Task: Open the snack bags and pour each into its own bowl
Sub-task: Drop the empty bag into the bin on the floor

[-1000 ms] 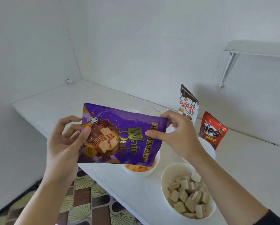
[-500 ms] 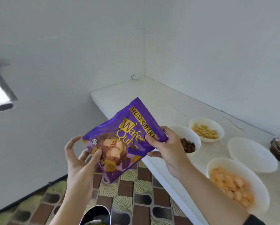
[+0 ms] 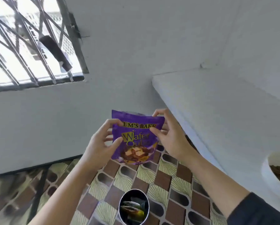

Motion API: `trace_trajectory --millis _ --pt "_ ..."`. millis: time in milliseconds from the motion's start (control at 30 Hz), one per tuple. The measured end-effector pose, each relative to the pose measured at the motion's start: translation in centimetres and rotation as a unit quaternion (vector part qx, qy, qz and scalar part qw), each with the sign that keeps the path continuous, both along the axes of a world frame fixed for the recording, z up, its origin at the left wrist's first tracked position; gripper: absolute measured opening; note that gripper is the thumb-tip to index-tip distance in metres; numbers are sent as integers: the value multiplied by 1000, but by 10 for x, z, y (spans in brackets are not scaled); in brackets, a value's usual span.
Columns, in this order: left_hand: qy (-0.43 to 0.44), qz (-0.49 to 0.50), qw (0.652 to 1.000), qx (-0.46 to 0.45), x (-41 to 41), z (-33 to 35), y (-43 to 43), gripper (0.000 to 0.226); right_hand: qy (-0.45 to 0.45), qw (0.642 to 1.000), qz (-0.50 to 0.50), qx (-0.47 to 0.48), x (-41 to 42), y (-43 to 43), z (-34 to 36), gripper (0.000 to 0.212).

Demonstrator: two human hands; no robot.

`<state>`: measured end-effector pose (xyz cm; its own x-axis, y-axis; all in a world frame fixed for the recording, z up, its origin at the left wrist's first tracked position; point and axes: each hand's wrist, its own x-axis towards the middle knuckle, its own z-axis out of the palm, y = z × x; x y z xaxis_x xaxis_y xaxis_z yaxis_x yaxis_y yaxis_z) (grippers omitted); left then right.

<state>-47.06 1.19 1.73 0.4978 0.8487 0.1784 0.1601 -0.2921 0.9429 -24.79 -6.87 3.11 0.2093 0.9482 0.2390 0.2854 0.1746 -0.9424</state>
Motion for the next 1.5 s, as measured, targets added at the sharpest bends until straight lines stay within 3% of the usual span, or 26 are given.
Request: trace_trajectory --millis 133,233,500,700,900,1100,1233,1367,1500 --pt "6 64 997 -36 -6 -47 26 48 -45 999 -22 -2 -14 37 -66 18" --pt "8 93 992 -83 -8 -106 41 39 -36 998 -51 -23 -15 59 -140 16" --pt "46 123 970 -206 -7 -356 69 30 -63 988 -66 -128 -16 86 -379 27" --pt "10 127 950 -284 -1 -527 68 19 -16 977 -39 -209 -16 82 -549 20" --pt "46 134 915 -377 2 -629 55 17 34 955 12 -294 -24 59 -642 24" --pt "172 100 895 -400 -18 -643 49 24 -36 915 95 -391 -23 53 -655 30" --pt "226 91 901 -358 -27 -614 58 19 -41 920 66 -385 -19 62 -622 26" --pt "228 77 926 -293 -14 -531 72 13 -55 932 58 -353 -11 72 -540 28" --pt "243 41 933 -262 6 -415 88 15 -82 936 49 -339 2 84 -413 36"
